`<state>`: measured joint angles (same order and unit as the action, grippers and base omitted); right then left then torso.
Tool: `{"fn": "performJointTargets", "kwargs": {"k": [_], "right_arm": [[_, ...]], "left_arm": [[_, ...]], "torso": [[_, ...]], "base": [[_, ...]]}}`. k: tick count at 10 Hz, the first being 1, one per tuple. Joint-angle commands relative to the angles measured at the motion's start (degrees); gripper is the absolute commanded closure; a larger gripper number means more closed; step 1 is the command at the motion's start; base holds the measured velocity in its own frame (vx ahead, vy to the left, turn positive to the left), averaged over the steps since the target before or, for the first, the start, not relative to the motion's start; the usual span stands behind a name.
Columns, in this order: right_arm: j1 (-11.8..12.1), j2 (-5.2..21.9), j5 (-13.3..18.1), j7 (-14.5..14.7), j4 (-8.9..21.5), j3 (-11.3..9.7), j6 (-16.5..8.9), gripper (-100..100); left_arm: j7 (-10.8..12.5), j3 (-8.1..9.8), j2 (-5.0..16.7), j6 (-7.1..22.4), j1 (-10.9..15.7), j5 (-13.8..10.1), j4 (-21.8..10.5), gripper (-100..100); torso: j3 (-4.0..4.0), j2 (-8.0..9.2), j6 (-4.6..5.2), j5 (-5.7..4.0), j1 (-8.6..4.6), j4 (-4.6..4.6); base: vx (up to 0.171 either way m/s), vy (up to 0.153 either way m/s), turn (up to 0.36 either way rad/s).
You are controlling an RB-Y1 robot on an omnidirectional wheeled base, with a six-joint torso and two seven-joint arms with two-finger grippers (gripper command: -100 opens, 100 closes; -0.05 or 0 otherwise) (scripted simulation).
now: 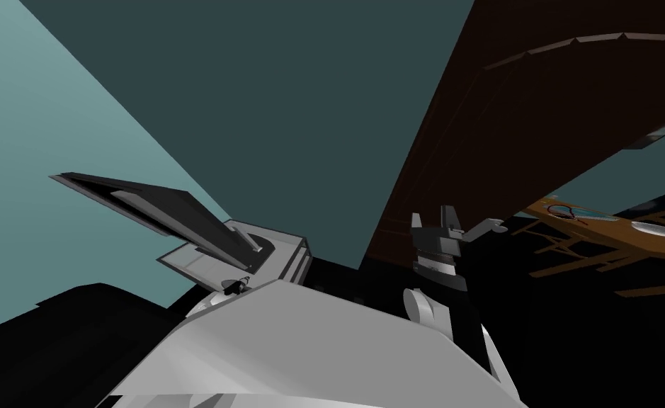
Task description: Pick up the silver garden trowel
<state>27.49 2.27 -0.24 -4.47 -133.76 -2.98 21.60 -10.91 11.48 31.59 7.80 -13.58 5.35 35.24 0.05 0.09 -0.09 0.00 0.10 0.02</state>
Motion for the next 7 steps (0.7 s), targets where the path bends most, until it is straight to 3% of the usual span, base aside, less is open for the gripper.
{"fn": "performJointTargets", "kwargs": {"k": [1,2,3,4,7], "right_arm": [[0.0,0.0,0.0,0.0,0.0,0.0,0.0,0],[0.0,0.0,0.0,0.0,0.0,0.0,0.0,0],[0.0,0.0,0.0,0.0,0.0,0.0,0.0,0],[0.0,0.0,0.0,0.0,0.0,0.0,0.0,0],[0.0,0.0,0.0,0.0,0.0,0.0,0.0,0]], "left_arm": [[-0.5,0.76,-0.5,-0.7,1.6,1.3,-2.0,-100],[-1.3,2.04,-1.8,-0.4,2.7,3.4,-1.9,-100],[-0.8,1.15,-1.1,0.1,1.7,2.0,-0.8,-100],[-1.0,1.23,-1.2,0.2,1.7,2.2,-0.7,100],[-0.9,1.24,-1.1,0.2,1.7,2.2,-0.7,100]], "torso": [[0.0,0.0,0.0,0.0,0.0,0.0],[0.0,0.01,0.03,0.0,-0.02,0.0],[0.01,0.02,0.01,0.0,0.0,0.0],[0.02,0.05,0.03,-0.02,-0.08,0.01],[0.04,0.07,0.05,0.0,-0.14,0.02]], "base": [[0.013,0.038,0.076],[0.009,0.045,0.146],[0.005,0.02,0.031],[0.0,0.0,0.0],[0.0,0.0,0.0]]}}
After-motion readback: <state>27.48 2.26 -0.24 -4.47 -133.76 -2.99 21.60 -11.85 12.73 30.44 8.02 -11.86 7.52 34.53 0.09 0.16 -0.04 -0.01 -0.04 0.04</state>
